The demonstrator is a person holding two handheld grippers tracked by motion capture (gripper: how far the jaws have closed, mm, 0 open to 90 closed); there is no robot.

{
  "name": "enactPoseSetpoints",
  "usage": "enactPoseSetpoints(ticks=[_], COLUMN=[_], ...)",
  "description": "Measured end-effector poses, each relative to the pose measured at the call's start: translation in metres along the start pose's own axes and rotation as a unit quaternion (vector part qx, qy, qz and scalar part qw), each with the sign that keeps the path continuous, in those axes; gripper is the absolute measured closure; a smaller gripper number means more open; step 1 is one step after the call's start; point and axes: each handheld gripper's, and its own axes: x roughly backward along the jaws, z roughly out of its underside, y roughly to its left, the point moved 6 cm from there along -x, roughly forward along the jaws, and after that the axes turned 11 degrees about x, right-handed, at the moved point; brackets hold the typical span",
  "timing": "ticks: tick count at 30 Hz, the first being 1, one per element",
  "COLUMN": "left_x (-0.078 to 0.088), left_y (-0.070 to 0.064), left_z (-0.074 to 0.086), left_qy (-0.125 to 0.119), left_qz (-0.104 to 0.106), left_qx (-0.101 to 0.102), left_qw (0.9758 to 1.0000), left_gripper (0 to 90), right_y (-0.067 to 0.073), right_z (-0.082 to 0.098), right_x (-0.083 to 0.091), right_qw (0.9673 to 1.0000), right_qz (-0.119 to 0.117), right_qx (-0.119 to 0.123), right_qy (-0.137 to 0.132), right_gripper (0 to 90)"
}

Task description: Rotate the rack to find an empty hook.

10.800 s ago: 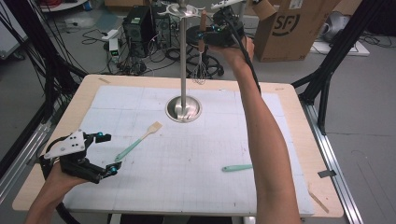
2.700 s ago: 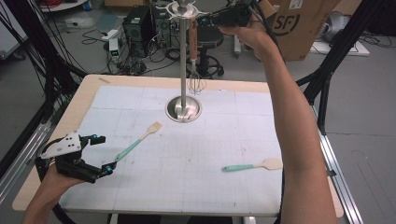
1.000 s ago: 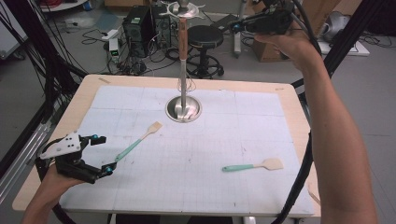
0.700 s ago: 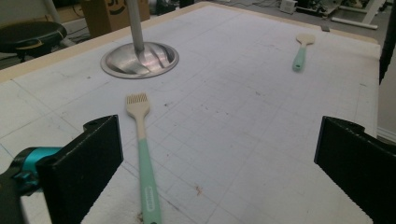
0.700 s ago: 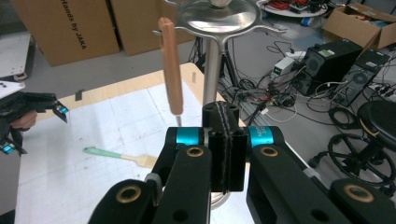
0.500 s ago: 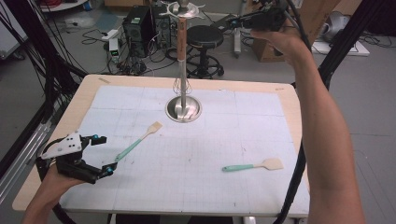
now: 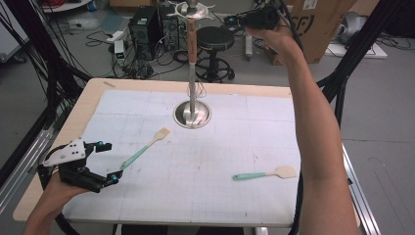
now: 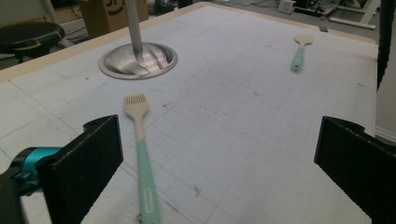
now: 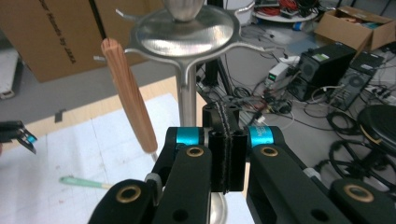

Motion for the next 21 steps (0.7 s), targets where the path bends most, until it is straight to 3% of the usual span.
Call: enactPoseSetpoints(ticks=[7,21], left_x=[0.000,0.000], left_y=[0.000,0.000], left_z=[0.000,0.000], left_qy=[0.000,0.000], left_qz=[0.001,0.001], left_qx=[-0.001,0.000], left_qw=[1.0000,1.0000], left_gripper=[1.7,1.7], right_y=[-0.002,0.016], right_z=[-0.005,-0.017], right_x=[-0.012,-0.024], right_qw=[1.0000,0.9994], right_qz=[-0.006,-0.030], right_qx=[0.001,0.018], right_qy=[0.004,0.000], right_gripper=[90.0,90.0])
